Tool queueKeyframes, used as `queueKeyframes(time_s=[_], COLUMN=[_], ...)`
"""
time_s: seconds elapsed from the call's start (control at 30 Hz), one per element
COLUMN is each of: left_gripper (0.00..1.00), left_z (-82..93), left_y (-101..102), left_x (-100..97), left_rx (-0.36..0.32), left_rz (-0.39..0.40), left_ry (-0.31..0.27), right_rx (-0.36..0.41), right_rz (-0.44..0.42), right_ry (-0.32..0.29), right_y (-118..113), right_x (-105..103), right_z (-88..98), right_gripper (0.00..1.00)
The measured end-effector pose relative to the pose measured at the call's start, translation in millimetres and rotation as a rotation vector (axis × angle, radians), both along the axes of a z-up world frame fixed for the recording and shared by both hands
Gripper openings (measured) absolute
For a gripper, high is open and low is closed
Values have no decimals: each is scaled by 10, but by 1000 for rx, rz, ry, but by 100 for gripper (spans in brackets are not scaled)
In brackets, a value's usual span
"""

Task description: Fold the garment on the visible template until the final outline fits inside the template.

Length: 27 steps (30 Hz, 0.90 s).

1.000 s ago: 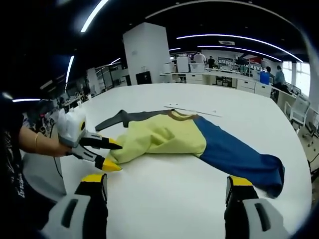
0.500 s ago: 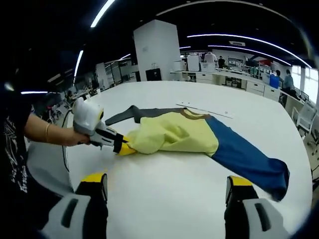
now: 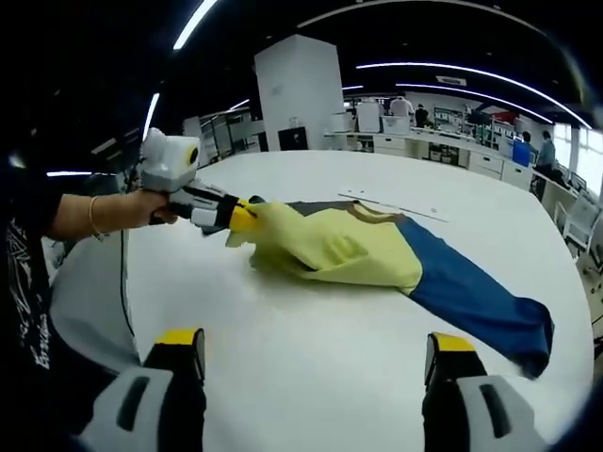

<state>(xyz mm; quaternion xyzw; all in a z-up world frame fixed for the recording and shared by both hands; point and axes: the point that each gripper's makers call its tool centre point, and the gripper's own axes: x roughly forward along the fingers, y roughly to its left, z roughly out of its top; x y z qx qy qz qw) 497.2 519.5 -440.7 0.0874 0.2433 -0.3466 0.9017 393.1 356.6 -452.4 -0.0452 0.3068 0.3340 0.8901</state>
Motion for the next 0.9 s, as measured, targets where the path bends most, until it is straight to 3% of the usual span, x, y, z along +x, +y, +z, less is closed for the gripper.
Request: queueKeyframes(time_s=[0.07,0.37,0.7,0.9], left_gripper=[1,1,1,1], left_z=[63,52,-103,-260], left_y=[29,28,65,103], left_x=[120,491,861,1003], left_rx=[-5,-19,-13,-7], left_rz=[7,29,96,136], left_ry=[-23,-22,-36,-25], right_rx=[2,13,30,37], right_rz=[-10,-89,-114,-110], right_ry=[3,16,54,36], right_y=[8,14,173,311], right_x=[15,97,96,149], right_z=[-10,-82,-253,-271], right_gripper=[96,89,78,70])
